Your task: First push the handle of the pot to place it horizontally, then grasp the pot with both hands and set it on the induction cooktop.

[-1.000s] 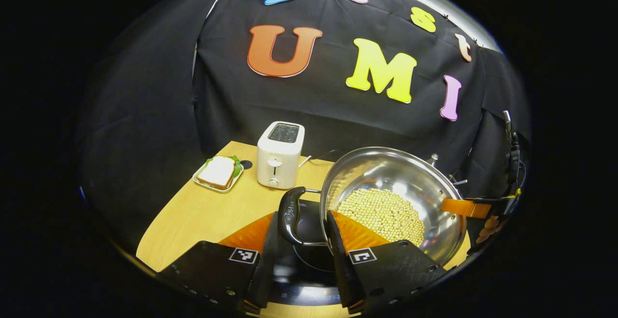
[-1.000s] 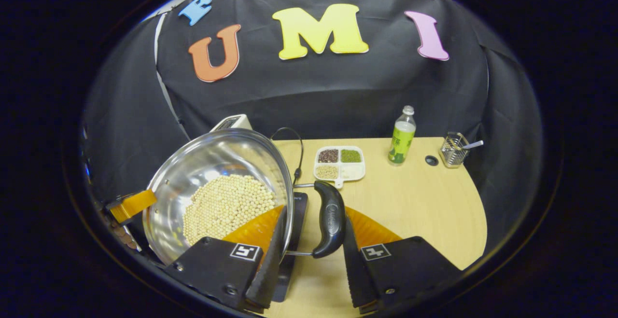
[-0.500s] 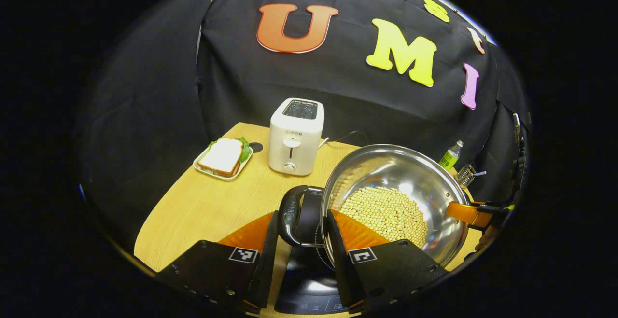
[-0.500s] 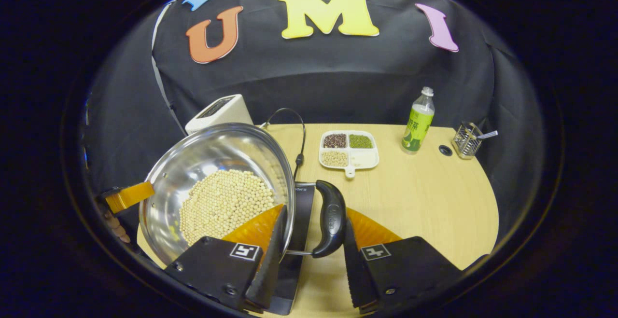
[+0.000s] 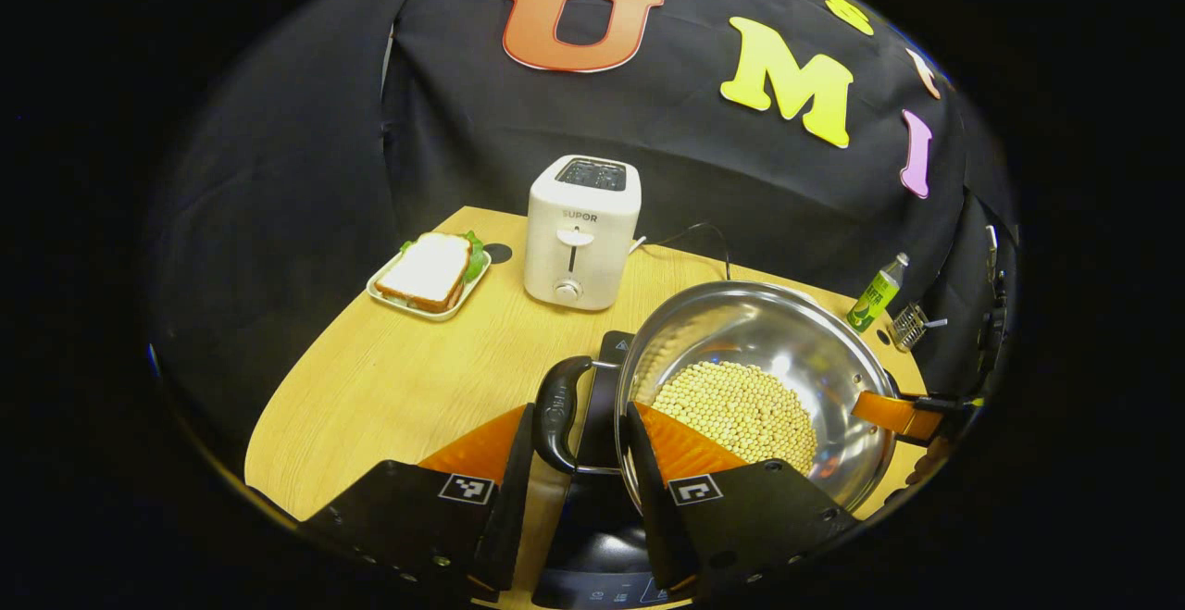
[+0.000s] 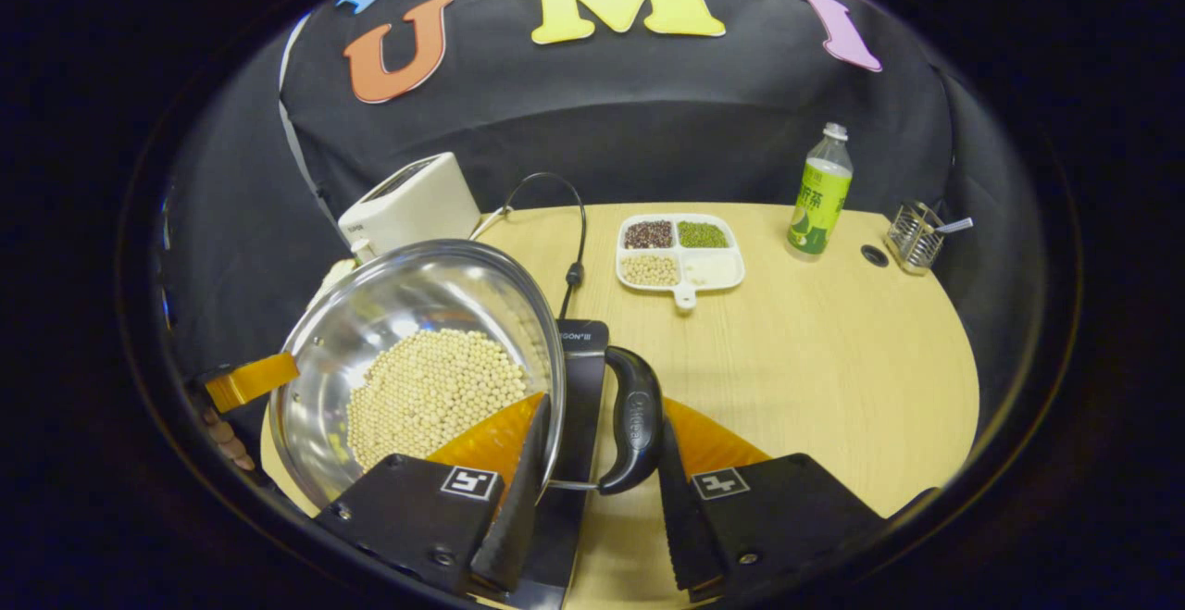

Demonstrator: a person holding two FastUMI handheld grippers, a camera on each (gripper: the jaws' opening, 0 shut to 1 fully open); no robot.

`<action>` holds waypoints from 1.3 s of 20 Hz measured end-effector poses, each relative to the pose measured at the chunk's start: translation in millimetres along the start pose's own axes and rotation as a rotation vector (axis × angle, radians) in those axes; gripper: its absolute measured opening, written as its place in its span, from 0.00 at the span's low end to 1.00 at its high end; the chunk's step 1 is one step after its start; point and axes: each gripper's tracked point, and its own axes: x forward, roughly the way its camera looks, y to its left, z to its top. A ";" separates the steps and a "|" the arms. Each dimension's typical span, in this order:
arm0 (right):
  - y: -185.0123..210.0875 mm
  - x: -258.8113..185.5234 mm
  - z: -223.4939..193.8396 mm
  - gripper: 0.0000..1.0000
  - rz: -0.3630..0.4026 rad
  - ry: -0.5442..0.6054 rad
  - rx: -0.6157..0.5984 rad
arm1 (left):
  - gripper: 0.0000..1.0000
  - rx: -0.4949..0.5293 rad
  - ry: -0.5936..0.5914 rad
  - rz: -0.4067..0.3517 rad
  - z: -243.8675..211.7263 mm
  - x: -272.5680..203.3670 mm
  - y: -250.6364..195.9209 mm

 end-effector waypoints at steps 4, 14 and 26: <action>-0.3 4.7 2.4 0.61 0.033 -0.032 0.027 | 0.53 -0.019 -0.032 -0.016 -1.7 1.3 3.0; 1.2 6.5 7.2 0.63 0.083 -0.131 0.087 | 0.54 -0.059 -0.067 -0.054 -2.2 1.3 3.0; -18.8 -42.5 38.0 0.85 0.150 -0.420 0.078 | 0.65 -0.136 -0.185 -0.076 17.0 5.9 15.7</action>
